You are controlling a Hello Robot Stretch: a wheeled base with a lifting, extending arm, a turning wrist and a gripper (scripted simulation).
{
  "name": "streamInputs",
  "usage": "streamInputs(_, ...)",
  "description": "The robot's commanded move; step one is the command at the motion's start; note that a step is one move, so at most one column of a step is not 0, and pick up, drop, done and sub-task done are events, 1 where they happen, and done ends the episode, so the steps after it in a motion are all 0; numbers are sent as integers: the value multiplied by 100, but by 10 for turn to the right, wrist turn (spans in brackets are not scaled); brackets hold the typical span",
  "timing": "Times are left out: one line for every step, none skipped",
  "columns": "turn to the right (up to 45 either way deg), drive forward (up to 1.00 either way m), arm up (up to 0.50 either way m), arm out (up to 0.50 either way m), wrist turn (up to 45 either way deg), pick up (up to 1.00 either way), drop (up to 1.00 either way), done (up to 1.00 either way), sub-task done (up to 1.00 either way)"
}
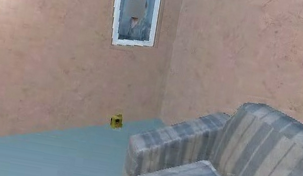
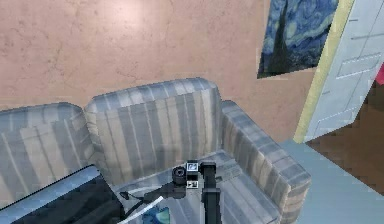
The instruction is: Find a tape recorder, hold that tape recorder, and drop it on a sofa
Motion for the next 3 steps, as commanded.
streamInputs(0, 0, -32, 0, 0, 0, 0, 0, 0)
streamInputs(0, 0, 0, 0, 0, 0, 100, 0, 0)
streamInputs(0, 0, 10, 0, 0, 0, 0, 0, 0)
